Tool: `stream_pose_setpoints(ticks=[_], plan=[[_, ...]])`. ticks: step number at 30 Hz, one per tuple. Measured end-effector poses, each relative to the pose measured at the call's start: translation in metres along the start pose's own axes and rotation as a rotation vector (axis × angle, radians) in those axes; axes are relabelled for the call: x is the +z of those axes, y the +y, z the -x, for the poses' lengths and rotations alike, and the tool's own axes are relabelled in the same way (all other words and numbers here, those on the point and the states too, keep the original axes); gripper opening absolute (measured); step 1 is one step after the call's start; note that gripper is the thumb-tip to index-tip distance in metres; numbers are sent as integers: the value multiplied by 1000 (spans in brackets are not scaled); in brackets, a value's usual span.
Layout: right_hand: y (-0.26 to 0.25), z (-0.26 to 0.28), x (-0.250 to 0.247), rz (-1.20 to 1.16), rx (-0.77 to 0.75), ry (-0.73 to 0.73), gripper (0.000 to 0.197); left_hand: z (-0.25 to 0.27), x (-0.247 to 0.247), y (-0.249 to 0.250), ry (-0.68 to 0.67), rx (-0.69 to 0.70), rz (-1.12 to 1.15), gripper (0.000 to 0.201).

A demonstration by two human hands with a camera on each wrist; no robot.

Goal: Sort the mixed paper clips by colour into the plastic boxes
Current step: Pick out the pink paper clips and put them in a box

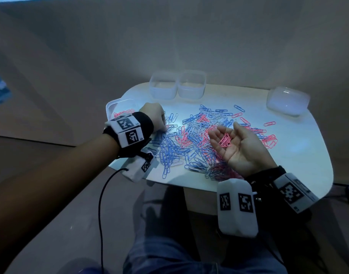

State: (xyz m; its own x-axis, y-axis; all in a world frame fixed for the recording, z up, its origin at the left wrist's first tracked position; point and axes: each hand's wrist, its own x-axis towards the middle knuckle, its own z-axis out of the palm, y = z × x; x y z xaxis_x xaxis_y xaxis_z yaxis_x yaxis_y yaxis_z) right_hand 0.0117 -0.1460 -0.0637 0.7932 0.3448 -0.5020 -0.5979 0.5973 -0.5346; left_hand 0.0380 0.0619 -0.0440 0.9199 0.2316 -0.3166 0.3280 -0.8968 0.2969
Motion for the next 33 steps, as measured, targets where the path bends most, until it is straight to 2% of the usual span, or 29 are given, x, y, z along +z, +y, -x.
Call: stream_pose_setpoints(ticks=[4, 7, 10, 12, 15, 17, 19, 26, 33], plan=[[0, 1, -1, 11, -4, 7, 43, 0, 1, -5, 17, 25, 9, 6], [-2, 2, -3, 9, -5, 8, 43, 2, 1, -8, -42, 1, 57, 14], [-3, 3, -4, 3, -11, 12, 43, 5, 0, -4, -61, 2, 16, 6], [-3, 5, -5, -1, -14, 15, 42, 5, 0, 0, -64, 22, 14, 11], [-3, 5, -9, 0, -20, 21, 41, 2, -1, 5, -51, 22, 230, 24], [-3, 5, -10, 5, -17, 27, 41, 2, 0, 10, -78, -9, 414, 26], [-3, 5, -8, 10, -18, 26, 42, 3, 5, 16, -104, -41, 500, 26], [-4, 6, -8, 25, -25, 20, 43, -2, 15, 34, -77, -92, 373, 17], [-4, 7, -9, 16, -24, 16, 43, 0, 16, 36, -61, -57, 283, 26]])
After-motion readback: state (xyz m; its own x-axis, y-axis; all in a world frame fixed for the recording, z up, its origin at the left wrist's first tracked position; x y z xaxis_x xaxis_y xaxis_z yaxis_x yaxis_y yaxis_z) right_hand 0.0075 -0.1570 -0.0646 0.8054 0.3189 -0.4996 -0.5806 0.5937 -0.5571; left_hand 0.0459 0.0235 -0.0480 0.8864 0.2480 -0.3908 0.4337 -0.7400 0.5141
